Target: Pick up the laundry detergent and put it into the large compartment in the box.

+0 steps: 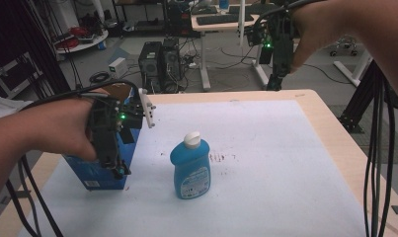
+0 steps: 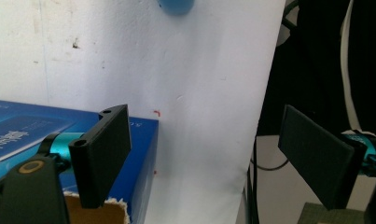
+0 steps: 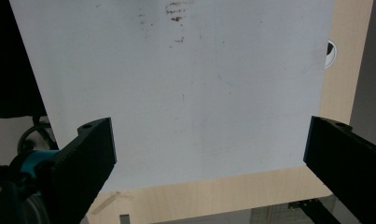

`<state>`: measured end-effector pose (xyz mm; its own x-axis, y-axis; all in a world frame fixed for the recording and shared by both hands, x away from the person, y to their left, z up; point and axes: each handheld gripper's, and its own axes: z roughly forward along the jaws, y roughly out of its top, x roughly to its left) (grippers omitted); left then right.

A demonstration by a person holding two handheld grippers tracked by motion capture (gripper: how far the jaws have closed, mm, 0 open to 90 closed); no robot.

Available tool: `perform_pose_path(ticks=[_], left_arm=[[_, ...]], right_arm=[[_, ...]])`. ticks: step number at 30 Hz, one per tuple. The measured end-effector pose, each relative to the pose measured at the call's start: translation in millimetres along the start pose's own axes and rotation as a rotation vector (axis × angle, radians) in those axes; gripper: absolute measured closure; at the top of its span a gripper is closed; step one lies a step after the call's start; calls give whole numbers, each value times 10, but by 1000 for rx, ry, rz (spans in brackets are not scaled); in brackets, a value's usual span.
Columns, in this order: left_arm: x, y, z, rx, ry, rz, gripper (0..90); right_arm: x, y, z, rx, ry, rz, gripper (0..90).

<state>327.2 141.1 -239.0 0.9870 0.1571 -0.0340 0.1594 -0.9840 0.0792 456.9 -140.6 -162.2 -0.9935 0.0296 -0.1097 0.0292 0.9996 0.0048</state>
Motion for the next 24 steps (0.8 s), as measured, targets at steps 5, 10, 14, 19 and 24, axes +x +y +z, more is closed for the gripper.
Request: perform_pose_path(ticks=[5,10,14,19,24], left_arm=[[-10,16,-48,-13,33,-18,172],[-18,74,-139,-58,50,-51,172],[-35,180,-168,-82,60,-57,172],[-6,317,-181,-131,58,-75,172],[45,437,-123,-148,46,-82,172]], right_arm=[[-8,27,4,-12,2,-6,13],[-25,-4,-4,-17,5,-12,13],[-34,-55,-44,-29,-2,-2,13],[-8,-134,-68,-14,-19,17,13],[1,-169,-87,-22,-23,13,13]])
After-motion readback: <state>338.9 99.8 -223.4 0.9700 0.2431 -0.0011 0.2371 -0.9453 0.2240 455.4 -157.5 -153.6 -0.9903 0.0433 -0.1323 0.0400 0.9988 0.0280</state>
